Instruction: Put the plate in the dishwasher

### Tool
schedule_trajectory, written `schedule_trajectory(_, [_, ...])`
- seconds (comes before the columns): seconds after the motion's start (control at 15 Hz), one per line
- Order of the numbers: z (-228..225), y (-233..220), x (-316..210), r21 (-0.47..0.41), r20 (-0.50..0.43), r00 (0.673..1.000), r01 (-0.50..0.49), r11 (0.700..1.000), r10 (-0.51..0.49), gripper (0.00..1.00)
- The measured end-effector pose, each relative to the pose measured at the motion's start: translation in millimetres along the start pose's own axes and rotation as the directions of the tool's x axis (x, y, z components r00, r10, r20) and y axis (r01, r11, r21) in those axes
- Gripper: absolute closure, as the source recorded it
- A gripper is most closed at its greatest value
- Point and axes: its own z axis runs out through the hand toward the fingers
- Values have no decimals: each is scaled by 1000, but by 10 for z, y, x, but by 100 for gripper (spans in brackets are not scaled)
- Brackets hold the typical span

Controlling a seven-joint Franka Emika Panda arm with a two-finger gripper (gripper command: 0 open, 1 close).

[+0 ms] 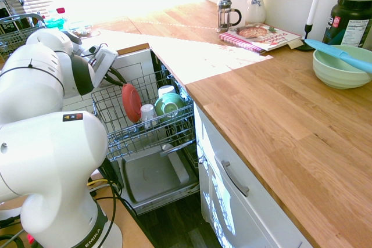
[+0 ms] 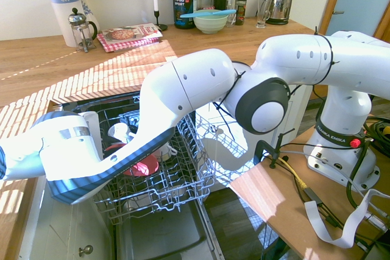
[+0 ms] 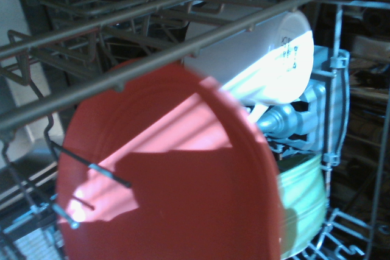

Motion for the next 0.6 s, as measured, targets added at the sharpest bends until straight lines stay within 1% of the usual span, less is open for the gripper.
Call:
schedule_trajectory(0.2, [1,46,65,66,96,995,22,998,-28,0])
schedule_trajectory(0.33, [-181,342,360,130,139,990,1,992,-19,0])
schedule_trajectory(0.4, [-289,585,597,174,164,986,-20,985,-9,0])
schedule_trajectory(0.47, [-405,924,902,224,187,982,-44,974,2,0])
schedule_trajectory(0.6, [-520,1836,1597,318,240,970,-104,942,26,0])
